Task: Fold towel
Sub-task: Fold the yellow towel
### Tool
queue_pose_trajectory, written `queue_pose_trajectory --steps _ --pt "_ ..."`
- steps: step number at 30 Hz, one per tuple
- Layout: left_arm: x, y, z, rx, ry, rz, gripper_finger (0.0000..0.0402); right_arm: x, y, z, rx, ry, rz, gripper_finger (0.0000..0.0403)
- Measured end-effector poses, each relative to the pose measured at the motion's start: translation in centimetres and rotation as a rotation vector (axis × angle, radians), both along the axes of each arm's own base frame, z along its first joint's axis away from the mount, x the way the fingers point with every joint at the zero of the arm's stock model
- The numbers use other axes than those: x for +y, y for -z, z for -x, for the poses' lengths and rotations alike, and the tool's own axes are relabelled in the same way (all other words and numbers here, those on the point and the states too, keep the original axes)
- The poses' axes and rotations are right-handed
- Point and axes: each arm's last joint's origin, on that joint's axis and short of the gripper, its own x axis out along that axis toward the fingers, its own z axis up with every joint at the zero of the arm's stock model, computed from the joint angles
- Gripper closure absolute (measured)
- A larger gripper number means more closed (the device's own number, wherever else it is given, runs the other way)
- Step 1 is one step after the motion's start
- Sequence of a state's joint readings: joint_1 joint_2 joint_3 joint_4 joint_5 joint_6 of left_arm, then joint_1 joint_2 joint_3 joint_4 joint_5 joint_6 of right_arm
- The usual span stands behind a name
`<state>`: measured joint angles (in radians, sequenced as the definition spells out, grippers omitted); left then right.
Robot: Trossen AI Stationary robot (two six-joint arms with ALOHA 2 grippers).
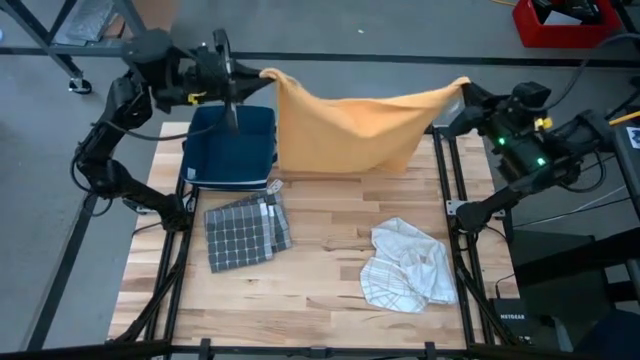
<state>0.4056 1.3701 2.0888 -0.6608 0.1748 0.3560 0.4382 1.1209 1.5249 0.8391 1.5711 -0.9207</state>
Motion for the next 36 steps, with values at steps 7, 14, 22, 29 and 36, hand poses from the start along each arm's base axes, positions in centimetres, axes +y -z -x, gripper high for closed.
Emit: queue_pose_trajectory --steps 7,14,22,29,36 --pt "0.7 -2.6 0.2 -0.234 -0.176 -0.235 0.0401 -1.5 -0.8 1.4 -0.098 0.024 0.111 0.0400" --pt "2.2 -3.3 -0.7 -0.328 -0.247 -0.331 0.0401 -3.4 -1.4 2.9 -0.178 0.136 0.206 0.0400" --pt "6.1 -2.8 -3.1 -0.406 -0.348 -0.411 0.0401 -4.9 -2.5 4.9 -0.283 0.249 0.278 0.0400" --pt "9.2 -1.8 -4.6 -0.433 -0.402 -0.445 0.0401 -5.4 -3.2 5.1 -0.263 0.313 0.333 0.0400" --pt "10.9 -1.7 -4.2 -0.465 -0.437 -0.459 0.0401 -6.2 -3.1 5.1 -0.223 0.408 0.361 0.0400"
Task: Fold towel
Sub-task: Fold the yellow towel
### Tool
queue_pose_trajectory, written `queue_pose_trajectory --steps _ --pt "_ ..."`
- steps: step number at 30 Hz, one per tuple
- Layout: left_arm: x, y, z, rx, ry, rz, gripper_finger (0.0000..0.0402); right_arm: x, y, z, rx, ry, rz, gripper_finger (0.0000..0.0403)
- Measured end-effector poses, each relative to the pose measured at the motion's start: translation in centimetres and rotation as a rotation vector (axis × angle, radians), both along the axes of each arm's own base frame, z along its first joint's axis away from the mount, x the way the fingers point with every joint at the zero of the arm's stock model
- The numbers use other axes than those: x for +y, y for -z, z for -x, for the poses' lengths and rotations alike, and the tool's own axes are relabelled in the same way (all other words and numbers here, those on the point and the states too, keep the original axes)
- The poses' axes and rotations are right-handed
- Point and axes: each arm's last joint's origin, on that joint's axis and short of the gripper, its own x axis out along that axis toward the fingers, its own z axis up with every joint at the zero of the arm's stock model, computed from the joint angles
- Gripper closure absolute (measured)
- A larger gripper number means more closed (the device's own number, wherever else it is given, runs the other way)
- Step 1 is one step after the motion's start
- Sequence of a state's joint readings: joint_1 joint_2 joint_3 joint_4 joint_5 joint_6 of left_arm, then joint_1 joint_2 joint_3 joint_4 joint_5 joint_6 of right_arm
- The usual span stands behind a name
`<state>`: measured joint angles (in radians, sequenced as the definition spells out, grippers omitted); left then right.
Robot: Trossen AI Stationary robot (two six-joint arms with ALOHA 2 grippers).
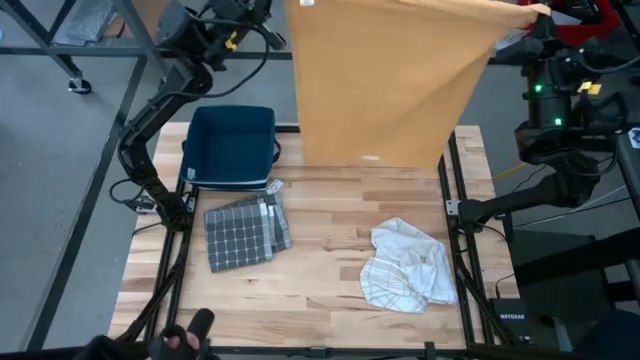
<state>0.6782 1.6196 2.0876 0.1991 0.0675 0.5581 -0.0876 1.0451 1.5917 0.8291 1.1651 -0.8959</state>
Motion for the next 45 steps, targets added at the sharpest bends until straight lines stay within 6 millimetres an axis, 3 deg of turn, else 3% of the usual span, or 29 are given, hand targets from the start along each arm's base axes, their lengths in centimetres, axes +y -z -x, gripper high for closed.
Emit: queue_pose_trajectory --steps 10,14,21,27,35,45 --pt "0.7 -0.2 0.8 -0.033 0.070 0.019 0.0401 -0.4 -0.1 -0.8 -0.009 0.008 0.080 0.0400" --pt "0.5 -0.2 1.1 -0.016 0.089 0.033 0.0401 -0.6 0.2 -1.5 0.034 0.020 0.005 0.0400" --pt "-1.7 -0.3 2.8 0.136 0.183 0.150 0.0401 -1.0 1.3 -3.5 0.210 0.076 -0.171 0.0400" --pt "-4.4 0.1 4.2 0.276 0.224 0.227 0.0401 -0.3 2.0 -5.6 0.239 0.025 -0.226 0.0400" --pt "-6.9 -0.7 5.4 0.285 0.272 0.191 0.0401 1.7 2.0 -6.0 0.149 -0.134 -0.253 0.0400" --pt "-8.1 -0.7 5.5 0.308 0.307 0.182 0.0401 3.8 2.3 -5.7 0.150 -0.243 -0.358 0.0400"
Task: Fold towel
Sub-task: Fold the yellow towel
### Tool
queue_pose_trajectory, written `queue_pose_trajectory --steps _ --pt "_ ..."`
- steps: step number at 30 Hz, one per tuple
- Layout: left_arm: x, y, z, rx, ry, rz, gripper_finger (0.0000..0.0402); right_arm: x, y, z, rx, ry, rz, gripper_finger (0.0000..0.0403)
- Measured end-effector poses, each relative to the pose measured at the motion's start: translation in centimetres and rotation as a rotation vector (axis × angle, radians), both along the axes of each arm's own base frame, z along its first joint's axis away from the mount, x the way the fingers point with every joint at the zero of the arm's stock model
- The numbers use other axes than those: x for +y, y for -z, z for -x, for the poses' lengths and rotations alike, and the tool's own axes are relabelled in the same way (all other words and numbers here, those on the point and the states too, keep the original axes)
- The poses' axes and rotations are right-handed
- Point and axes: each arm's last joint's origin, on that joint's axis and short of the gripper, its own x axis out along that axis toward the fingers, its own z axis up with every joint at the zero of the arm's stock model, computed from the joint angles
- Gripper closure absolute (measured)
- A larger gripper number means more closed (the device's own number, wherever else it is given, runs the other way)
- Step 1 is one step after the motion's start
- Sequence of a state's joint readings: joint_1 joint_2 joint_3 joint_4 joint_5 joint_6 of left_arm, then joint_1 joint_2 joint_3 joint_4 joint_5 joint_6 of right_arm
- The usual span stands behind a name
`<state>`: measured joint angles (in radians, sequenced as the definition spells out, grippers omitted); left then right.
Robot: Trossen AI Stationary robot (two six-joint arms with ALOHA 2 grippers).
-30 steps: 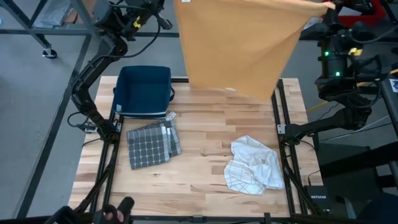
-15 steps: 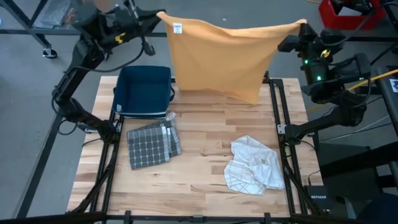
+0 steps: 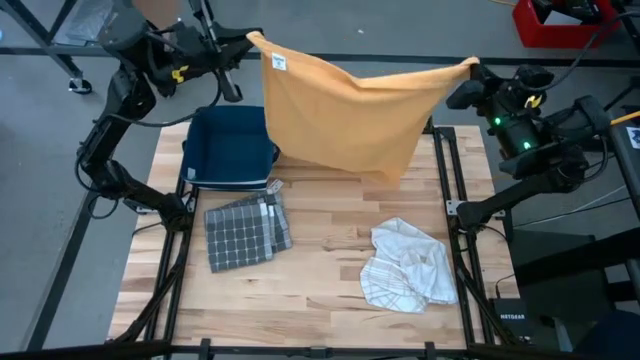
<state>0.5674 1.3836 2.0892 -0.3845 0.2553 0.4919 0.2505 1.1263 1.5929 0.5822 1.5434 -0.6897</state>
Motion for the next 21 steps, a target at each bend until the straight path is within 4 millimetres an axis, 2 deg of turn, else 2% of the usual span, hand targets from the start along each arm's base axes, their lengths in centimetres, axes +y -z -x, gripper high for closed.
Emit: queue_pose_trajectory --steps 4,10,16,21 --pt "0.4 -0.5 -0.4 -0.058 -0.031 -0.074 0.0401 -0.5 -0.3 0.5 -0.039 -0.003 0.057 0.0400" --pt "2.1 -1.5 -1.5 -0.224 -0.111 -0.174 0.0401 -2.9 -1.1 1.2 -0.149 0.108 0.197 0.0400" --pt "3.1 -1.8 -1.9 -0.333 -0.105 -0.183 0.0401 -3.5 -3.6 3.5 -0.248 0.137 0.300 0.0400" --pt "4.1 -2.3 -2.4 -0.355 -0.122 -0.197 0.0401 -3.5 -5.5 4.2 -0.264 0.127 0.328 0.0400"
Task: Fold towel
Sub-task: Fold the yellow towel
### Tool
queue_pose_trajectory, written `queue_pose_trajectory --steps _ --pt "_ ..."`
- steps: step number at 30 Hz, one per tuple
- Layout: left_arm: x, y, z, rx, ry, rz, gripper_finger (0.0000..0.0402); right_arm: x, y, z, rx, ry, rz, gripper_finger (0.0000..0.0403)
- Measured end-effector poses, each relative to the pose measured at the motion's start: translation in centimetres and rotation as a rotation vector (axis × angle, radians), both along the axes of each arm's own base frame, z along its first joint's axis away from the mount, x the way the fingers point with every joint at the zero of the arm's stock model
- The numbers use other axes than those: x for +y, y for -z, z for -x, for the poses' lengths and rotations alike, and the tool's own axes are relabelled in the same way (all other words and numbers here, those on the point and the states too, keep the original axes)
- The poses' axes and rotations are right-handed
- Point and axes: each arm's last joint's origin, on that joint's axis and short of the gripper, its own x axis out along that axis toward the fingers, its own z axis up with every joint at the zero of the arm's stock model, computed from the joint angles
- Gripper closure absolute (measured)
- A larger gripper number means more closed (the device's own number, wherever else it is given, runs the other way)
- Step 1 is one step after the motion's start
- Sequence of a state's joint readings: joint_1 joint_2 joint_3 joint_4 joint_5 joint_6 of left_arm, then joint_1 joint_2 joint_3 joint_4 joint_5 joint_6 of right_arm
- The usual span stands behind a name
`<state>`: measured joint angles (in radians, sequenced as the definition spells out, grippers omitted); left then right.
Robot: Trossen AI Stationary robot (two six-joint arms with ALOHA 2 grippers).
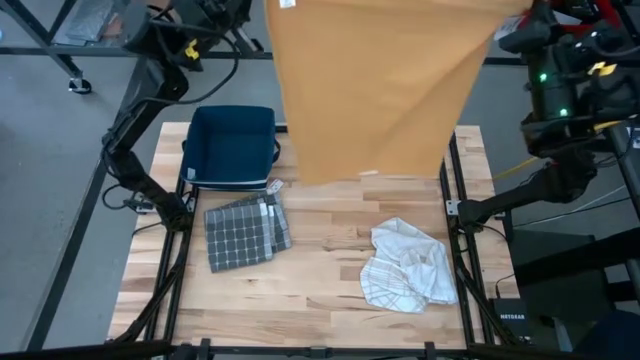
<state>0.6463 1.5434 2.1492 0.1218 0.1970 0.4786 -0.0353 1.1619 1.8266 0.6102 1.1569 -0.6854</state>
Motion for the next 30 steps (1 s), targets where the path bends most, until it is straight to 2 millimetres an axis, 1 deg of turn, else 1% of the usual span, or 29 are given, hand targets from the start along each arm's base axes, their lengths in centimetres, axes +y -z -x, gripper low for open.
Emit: queue_pose_trajectory --steps 4,7,10,13,17,23,26,30 --pt "1.3 -0.4 -0.8 -0.019 -0.020 -0.008 0.0401 0.0 -0.8 -0.4 0.043 0.003 0.008 0.0400" --pt "2.7 -0.1 -1.8 -0.014 -0.037 0.000 0.0401 -0.4 -0.9 -1.0 0.091 0.057 0.011 0.0400" --pt "3.8 0.1 -2.4 -0.011 -0.050 0.002 0.0401 -1.1 -0.9 -1.4 0.103 0.115 0.008 0.0400" --pt "4.6 0.1 -2.6 -0.018 -0.068 -0.005 0.0401 -1.9 -0.8 -1.5 0.108 0.181 0.004 0.0400" --pt "5.4 0.1 -2.2 -0.032 -0.082 -0.009 0.0401 -2.7 -0.7 -1.5 0.141 0.242 -0.006 0.0400" --pt "6.0 0.2 -1.6 -0.048 -0.062 0.027 0.0401 -3.8 -0.2 -2.2 0.166 0.231 -0.001 0.0400" --pt "6.1 0.2 -1.5 -0.052 -0.022 0.050 0.0401 -4.4 0.2 -2.8 0.165 0.187 0.006 0.0400" --pt "6.1 0.3 -1.6 -0.037 -0.013 0.060 0.0401 -5.4 1.0 -3.4 0.177 0.114 0.012 0.0400"
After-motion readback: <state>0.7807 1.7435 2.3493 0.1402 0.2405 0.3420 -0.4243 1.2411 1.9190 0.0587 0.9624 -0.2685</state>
